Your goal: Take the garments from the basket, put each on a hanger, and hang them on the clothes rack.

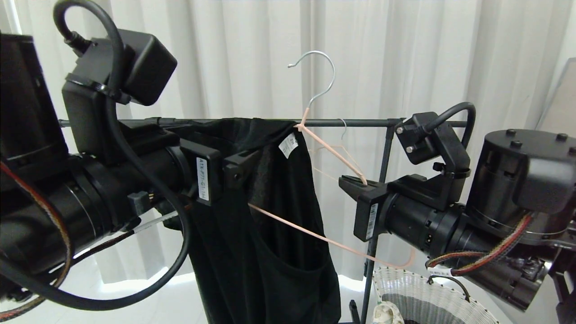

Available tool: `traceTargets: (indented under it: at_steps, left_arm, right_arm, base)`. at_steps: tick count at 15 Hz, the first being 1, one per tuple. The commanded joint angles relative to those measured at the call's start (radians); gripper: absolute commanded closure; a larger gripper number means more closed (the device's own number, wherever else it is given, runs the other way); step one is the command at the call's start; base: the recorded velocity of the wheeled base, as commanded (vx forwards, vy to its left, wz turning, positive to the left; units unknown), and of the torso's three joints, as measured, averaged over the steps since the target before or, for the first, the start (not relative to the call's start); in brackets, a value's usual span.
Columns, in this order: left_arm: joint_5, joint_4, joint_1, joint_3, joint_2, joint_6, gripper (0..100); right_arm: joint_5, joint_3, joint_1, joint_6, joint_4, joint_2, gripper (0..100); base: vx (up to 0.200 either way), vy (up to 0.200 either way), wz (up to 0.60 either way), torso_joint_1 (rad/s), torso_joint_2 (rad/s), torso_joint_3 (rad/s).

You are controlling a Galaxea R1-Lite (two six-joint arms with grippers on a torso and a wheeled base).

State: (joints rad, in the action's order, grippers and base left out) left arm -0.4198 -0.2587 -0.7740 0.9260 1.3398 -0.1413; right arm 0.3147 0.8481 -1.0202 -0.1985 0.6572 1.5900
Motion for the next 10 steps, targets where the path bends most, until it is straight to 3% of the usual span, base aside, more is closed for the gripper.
traceTargets:
  at_steps: [1,6,9,10]
  left_arm:
    - [-0.013,-0.001,-0.019,-0.049,-0.001,-0.032,0]
    - [-0.011,-0.001,-0.073,-0.11,-0.016,-0.037,0]
    - [0.003,-0.011,-0.073,-0.191,-0.11,-0.038,0]
    - [0.049,-0.013,-0.064,-0.203,-0.156,-0.049,0]
  right_arm:
    - [0.009,0.002,0.0,0.008,0.012,-0.005,100]
    - [0.057,-0.004,0.017,0.08,0.03,-0.013,100]
    - [0.053,-0.04,0.066,0.182,0.053,-0.041,100]
    - [0.049,-0.075,0.074,0.222,0.056,-0.062,100]
  base:
    - [0.0,0.0,0.0,0.0,0.0,0.0]
    - [0.0,0.0,0.0,0.0,0.0,0.0]
    - [0.0,0.0,0.0,0.0,0.0,0.0]
    - [0.0,0.0,0.0,0.0,0.0,0.0]
